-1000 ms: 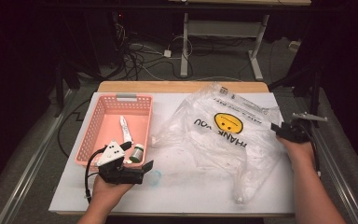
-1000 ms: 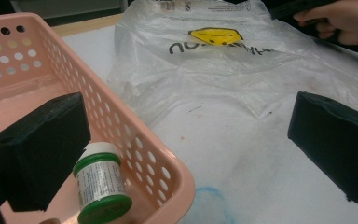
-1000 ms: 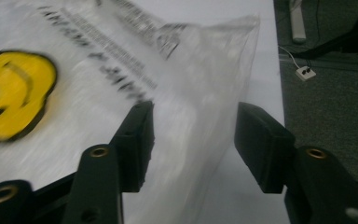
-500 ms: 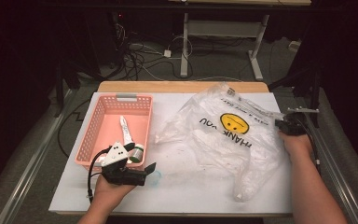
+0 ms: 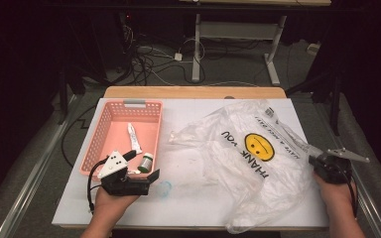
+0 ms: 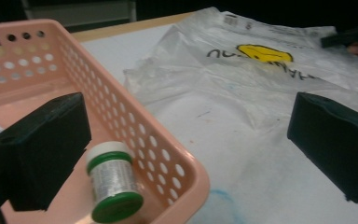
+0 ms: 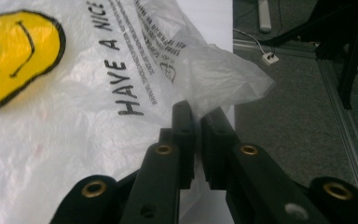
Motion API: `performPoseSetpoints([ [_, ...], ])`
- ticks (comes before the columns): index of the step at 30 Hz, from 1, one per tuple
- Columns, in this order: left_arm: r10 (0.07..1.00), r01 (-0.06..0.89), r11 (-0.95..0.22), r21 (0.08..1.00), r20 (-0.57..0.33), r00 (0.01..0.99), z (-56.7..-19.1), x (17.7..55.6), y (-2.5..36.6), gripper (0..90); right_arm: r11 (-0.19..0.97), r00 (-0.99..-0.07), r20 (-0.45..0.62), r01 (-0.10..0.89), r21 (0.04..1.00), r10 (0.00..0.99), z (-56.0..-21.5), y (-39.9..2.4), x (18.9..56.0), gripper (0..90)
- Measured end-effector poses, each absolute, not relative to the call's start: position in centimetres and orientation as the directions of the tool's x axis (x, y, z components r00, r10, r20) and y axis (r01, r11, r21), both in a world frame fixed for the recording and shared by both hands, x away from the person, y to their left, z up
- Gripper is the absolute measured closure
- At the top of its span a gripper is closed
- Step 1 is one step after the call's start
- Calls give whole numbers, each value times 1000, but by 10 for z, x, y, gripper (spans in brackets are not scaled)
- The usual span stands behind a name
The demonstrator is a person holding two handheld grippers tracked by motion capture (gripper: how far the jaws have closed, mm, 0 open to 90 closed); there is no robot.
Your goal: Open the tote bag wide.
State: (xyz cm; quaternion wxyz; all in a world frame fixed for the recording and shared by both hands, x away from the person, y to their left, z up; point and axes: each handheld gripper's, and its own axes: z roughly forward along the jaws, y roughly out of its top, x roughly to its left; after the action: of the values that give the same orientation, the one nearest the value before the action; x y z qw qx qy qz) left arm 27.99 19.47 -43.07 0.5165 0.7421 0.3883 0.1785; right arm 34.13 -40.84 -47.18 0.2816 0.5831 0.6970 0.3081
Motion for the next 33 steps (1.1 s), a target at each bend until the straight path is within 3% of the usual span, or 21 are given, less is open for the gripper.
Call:
performPoseSetpoints([
  [6, 762, 427, -193, 883, -139, 632, -435, 283, 195, 5, 136, -181, -27, 628, 767, 983, -472, -404, 319, 737],
  [7, 767, 432, -195, 880, -138, 627, -436, 283, 195, 5, 129, -197, -6, 622, 772, 980, -471, -406, 314, 678],
  [8, 769, 437, -195, 878, -139, 623, -436, 283, 195, 5, 129, -197, -6, 622, 772, 980, -471, -406, 314, 678],
  [9, 773, 443, -195, 875, -141, 619, -436, 283, 195, 5, 124, -208, 11, 626, 770, 978, -472, -408, 310, 594],
  [19, 777, 446, -214, 869, -125, 616, -439, 285, 191, 4, 139, -299, 36, 543, 828, 953, -453, -410, 283, 328],
  [25, 785, 457, -212, 864, -128, 606, -437, 285, 191, 0, 184, -411, 37, 486, 854, 911, -442, -377, 287, 160],
  [27, 789, 460, -213, 862, -126, 601, -437, 285, 191, 0, 187, -420, 37, 479, 857, 907, -441, -373, 287, 148],
  [33, 794, 470, -197, 860, -141, 591, -435, 285, 194, 0, 223, -480, 22, 446, 867, 877, -443, -339, 301, 0],
])
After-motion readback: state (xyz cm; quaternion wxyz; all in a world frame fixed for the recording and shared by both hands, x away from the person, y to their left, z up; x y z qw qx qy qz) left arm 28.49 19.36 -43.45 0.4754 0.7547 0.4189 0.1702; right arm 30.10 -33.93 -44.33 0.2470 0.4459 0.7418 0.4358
